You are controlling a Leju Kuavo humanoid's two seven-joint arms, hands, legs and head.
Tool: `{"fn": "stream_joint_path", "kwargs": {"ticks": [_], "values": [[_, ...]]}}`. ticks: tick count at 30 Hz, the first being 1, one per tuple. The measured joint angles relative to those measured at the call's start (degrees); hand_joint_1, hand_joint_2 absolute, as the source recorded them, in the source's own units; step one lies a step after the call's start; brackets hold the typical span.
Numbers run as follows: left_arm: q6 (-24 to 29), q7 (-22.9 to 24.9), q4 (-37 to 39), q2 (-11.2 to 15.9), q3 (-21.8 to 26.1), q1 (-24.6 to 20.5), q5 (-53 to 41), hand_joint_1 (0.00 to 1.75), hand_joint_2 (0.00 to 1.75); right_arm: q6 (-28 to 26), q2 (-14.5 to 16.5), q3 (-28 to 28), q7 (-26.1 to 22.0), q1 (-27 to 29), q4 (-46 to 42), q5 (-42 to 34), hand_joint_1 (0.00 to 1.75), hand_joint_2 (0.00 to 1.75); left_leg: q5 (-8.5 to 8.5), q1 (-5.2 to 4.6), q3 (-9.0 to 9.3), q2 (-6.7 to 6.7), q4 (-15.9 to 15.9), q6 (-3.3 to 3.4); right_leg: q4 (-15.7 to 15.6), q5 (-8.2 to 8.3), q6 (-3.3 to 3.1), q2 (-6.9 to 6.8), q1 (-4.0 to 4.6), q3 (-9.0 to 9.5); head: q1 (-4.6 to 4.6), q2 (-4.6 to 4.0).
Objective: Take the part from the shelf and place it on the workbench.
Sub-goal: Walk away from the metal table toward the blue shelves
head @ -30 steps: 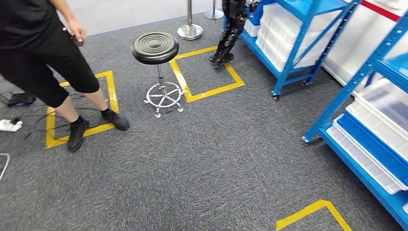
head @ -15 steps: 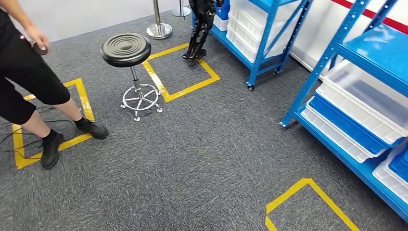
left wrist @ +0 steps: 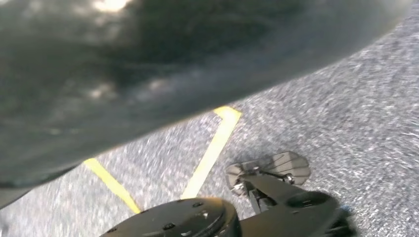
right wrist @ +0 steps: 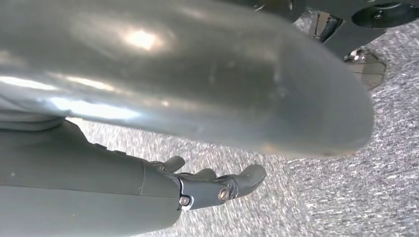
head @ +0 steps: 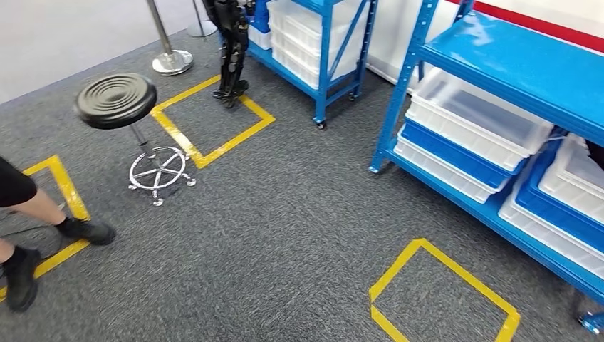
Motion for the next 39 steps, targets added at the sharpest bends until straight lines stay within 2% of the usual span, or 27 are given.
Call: {"fn": "stream_joint_path", "kwargs": {"ticks": [2, 3, 5, 7, 9, 11, 12, 13, 14, 16, 17, 18, 20, 21, 23, 24, 25, 26, 27, 28, 29, 31, 33, 35, 36, 37, 39], "values": [[0.0, 0.0, 0.0, 0.1, 0.0, 0.0, 0.0, 0.00, 0.00, 0.0, 0.0, 0.0, 0.0, -0.1, 0.0, 0.0, 0.00, 0.00, 1.76, 0.11, 1.86, -1.74, -4.7, 0.19, 0.2, -0.14, 0.54, 1.27, 0.09, -0.27, -0.02, 0.01], [0.0, 0.0, 0.0, 0.1, 0.0, -0.1, 0.0, 0.00, 0.00, 0.0, 0.0, 0.0, 0.0, 0.0, 0.0, 0.0, 0.00, 0.00, 1.66, -0.08, 1.99, -1.88, -5.2, 0.46, 0.2, -0.09, 0.88, 1.77, 0.04, -0.54, -0.04, 0.00], [0.0, 0.0, 0.0, 0.1, 0.0, -0.2, 0.0, 0.00, 0.00, 0.0, 0.0, 0.0, 0.0, 0.2, 0.0, 0.0, 0.00, 0.00, 2.00, -0.31, 2.00, -0.72, -5.6, 1.34, 0.1, 0.03, 1.49, 2.27, -0.24, -1.23, -0.06, 0.00], [0.0, 0.0, 0.0, 0.1, -0.1, -0.2, -0.1, 0.00, 0.00, 0.1, 0.0, 0.0, 0.0, 0.4, 0.0, 0.0, 0.00, 0.00, 2.35, -0.28, 2.16, 0.49, -6.2, 2.20, 2.2, -1.04, 1.67, -0.12, -0.09, -2.65, 0.09, 0.01], [0.0, 0.0, 0.0, 0.1, -0.1, -0.1, -0.2, 0.00, 0.00, 0.1, 0.1, 0.0, 0.0, 0.1, 0.0, 0.0, 0.00, 0.00, 2.36, -0.40, 2.16, 2.00, -6.4, 2.74, 9.0, -3.94, 1.24, -3.40, 0.08, -6.16, 0.29, 0.01], [-0.2, 0.0, 0.0, 0.1, -0.1, -0.1, -0.2, 0.00, 0.00, 0.1, 0.1, 0.0, 0.1, 0.0, 0.0, 0.0, 0.00, 0.00, 2.25, -0.52, 2.10, 3.70, -6.4, 2.95, 15.7, -6.04, 1.21, -4.41, -0.02, -9.77, 0.35, 0.00], [-0.4, 0.0, 0.0, 0.1, -0.1, -0.1, -0.2, 0.00, 0.00, 0.0, 0.1, 0.0, 0.3, 0.0, 0.0, 0.1, 0.00, 0.00, 2.21, -0.53, 2.10, 4.44, -6.3, 2.95, 16.4, -5.86, 1.56, -4.61, -0.10, -10.17, 0.38, 0.00], [-0.6, 0.1, 0.0, 0.1, -0.1, -0.1, -0.2, 0.00, 0.00, 0.0, 0.1, 0.0, 0.6, 0.0, 0.0, 0.1, 0.00, 0.00, 2.15, -0.51, 2.14, 5.11, -6.3, 2.91, 14.6, -4.85, 2.07, -4.89, -0.19, -9.30, 0.40, 0.00], [-0.7, 0.1, 0.0, 0.1, -0.1, -0.1, -0.2, 0.00, 0.00, 0.0, 0.0, 0.0, 1.0, 0.0, 0.0, 0.0, 0.00, 0.00, 2.08, -0.49, 2.22, 5.73, -6.3, 2.79, 10.9, -3.38, 2.59, -5.64, -0.27, -7.32, 0.43, 0.01], [-1.0, 0.1, 0.0, 0.2, -0.1, -0.1, -0.1, 0.00, 0.00, -0.2, -0.1, -0.3, 1.7, -0.2, 0.0, -0.9, 0.00, 0.00, 1.73, -0.74, 2.47, 6.88, -6.3, 2.29, 3.1, -0.96, 2.93, -8.18, -0.16, -3.16, 0.50, 0.01], [-1.1, 0.1, 0.0, 0.3, -0.1, -0.1, 0.0, 0.00, 0.00, -0.4, -0.1, -0.6, 1.9, -0.3, 0.0, -1.7, 0.00, 0.00, 1.51, -0.91, 2.64, 7.40, -6.3, 1.93, 1.0, -0.33, 2.72, -9.01, -0.03, -2.00, 0.47, 0.00], [-1.2, 0.1, 0.0, 0.4, -0.1, -0.1, 0.0, 0.00, 0.00, -0.5, -0.2, -1.1, 2.0, -0.4, 0.0, -2.6, 0.00, 0.00, 1.31, -1.06, 2.87, 7.95, -6.3, 1.58, 0.3, -0.12, 2.35, -9.17, 0.13, -1.70, 0.47, -0.01], [-1.3, 0.2, 0.0, 0.5, -0.1, -0.2, -0.1, 0.00, 0.00, -1.1, -0.3, -2.6, 2.7, -0.5, 0.0, -4.6, 0.00, 0.00, 0.97, -0.93, 3.39, 8.83, -6.3, 0.89, 0.2, 0.13, 1.62, -7.79, 0.09, -1.83, 0.43, -0.01], [-1.4, 0.2, 0.0, 0.6, -0.1, -0.3, -0.2, 0.00, 0.00, -1.5, -0.5, -3.5, 3.3, -0.4, 0.0, -5.6, 0.00, 0.00, 0.47, -0.74, 3.49, 8.28, -5.9, 0.56, 0.2, 0.21, 1.27, -7.10, -0.08, -1.71, 0.37, 0.00], [-1.4, 0.2, 0.0, 0.7, -0.1, -0.3, -0.4, 0.00, 0.00, -2.0, -0.8, -5.3, 4.8, -0.4, 0.0, -7.4, 0.00, 0.00, -2.30, -0.41, 2.12, 5.40, -1.9, 0.11, 0.0, 0.43, 0.53, -5.85, -0.53, -1.25, 0.06, 0.01], [-1.5, 0.2, 0.0, 0.7, -0.1, -0.3, -0.5, 0.00, 0.00, -2.2, -0.9, -6.3, 5.3, -0.4, 0.0, -8.3, 0.00, 0.00, -4.32, -0.35, 0.52, 3.76, 1.8, 0.05, 0.0, 0.47, 0.31, -5.24, -0.49, -1.19, -0.10, 0.00], [-1.5, 0.2, 0.0, 0.7, -0.1, -0.2, -0.6, 0.00, 0.00, -2.3, -1.0, -7.2, 5.7, -0.5, 0.0, -9.1, 0.00, 0.00, -6.13, -0.33, -1.38, 2.82, 5.8, 0.04, 0.0, 0.49, 0.16, -4.55, -0.42, -1.18, -0.15, -0.01], [-1.5, 0.2, 0.0, 0.7, -0.1, -0.2, -0.7, 0.00, 0.00, -2.3, -1.0, -8.1, 6.0, -0.5, 0.0, -9.9, 0.00, 0.00, -7.10, -0.33, -3.04, 2.39, 8.9, 0.05, 0.0, 0.49, 0.12, -3.72, -0.34, -1.16, -0.15, -0.01], [-1.5, 0.2, 0.0, 0.7, -0.1, -0.1, -0.8, 0.00, 0.00, -2.3, -1.0, -9.0, 6.3, -0.5, 0.0, -10.6, 0.00, 0.00, -6.92, -0.32, -3.94, 2.21, 10.2, 0.10, 0.0, 0.49, 0.13, -2.85, -0.26, -1.10, -0.15, -0.02], [-1.5, 0.2, 0.0, 0.7, -0.1, -0.1, -0.9, 0.00, 0.00, -2.4, -1.0, -9.8, 6.5, -0.5, 0.0, -11.1, 0.00, 0.00, -5.50, -0.30, -3.76, 2.07, 9.2, 0.20, 0.1, 0.48, 0.14, -1.93, -0.24, -1.00, -0.15, -0.01], [-1.5, 0.2, 0.0, 0.7, -0.1, -0.1, -0.9, 0.00, 0.00, -2.4, -1.0, -10.5, 6.6, -0.5, 0.0, -11.3, 0.00, 0.00, -3.27, -0.24, -2.62, 1.68, 6.1, 0.31, 0.1, 0.46, 0.15, -1.02, -0.24, -0.86, -0.16, -0.01], [-1.4, 0.2, 0.0, 0.8, -0.1, -0.1, -0.9, 0.00, 0.00, -2.5, -1.0, -11.5, 6.7, -0.5, 0.0, -11.4, 0.00, 0.00, 0.69, 0.10, 0.41, -1.04, -1.5, 0.41, 0.3, 0.33, 0.37, 0.54, -0.12, -0.90, -0.17, 0.00], [-1.4, 0.1, 0.0, 0.8, -0.1, -0.2, -0.9, 0.00, 0.00, -2.4, -1.0, -12.1, 6.7, -0.6, 0.0, -11.3, 0.00, 0.00, 1.78, 0.14, 1.65, -3.00, -4.9, 0.57, 0.5, 0.30, 0.92, 1.74, -0.06, -1.44, -0.13, 0.00], [-1.4, 0.1, 0.0, 0.7, -0.1, -0.3, -0.9, 0.00, 0.00, -2.3, -1.0, -12.6, 6.6, -0.4, 0.0, -11.2, 0.00, 0.00, 1.84, -0.17, 1.68, -2.05, -5.3, 1.18, 0.3, 0.46, 1.66, 2.77, -0.30, -2.11, -0.12, 0.01], [-1.4, 0.0, 0.0, 0.7, -0.1, -0.3, -0.9, 0.00, 0.00, -2.2, -1.0, -12.8, 6.6, -0.3, 0.0, -11.1, 0.00, 0.00, 1.99, -0.23, 1.78, -1.42, -5.5, 1.62, 0.6, 0.32, 1.92, 2.17, -0.34, -2.49, -0.13, 0.01], [-1.4, 0.0, 0.0, 0.7, -0.1, -0.3, -0.9, 0.00, 0.00, -2.1, -1.0, -12.9, 6.5, -0.3, 0.0, -11.0, 0.00, 0.00, 2.15, -0.22, 1.84, -0.68, -5.7, 2.10, 1.7, -0.30, 2.00, 0.80, -0.31, -3.19, -0.04, 0.01], [-1.4, -0.1, 0.0, 0.7, -0.1, -0.3, -0.9, 0.00, 0.00, -2.1, -0.9, -13.1, 6.4, -0.5, 0.0, -11.0, 0.00, 0.00, 2.29, -0.31, 1.88, 0.95, -6.0, 2.77, 7.5, -3.20, 1.65, -2.94, -0.16, -6.13, 0.16, -0.01]]}}
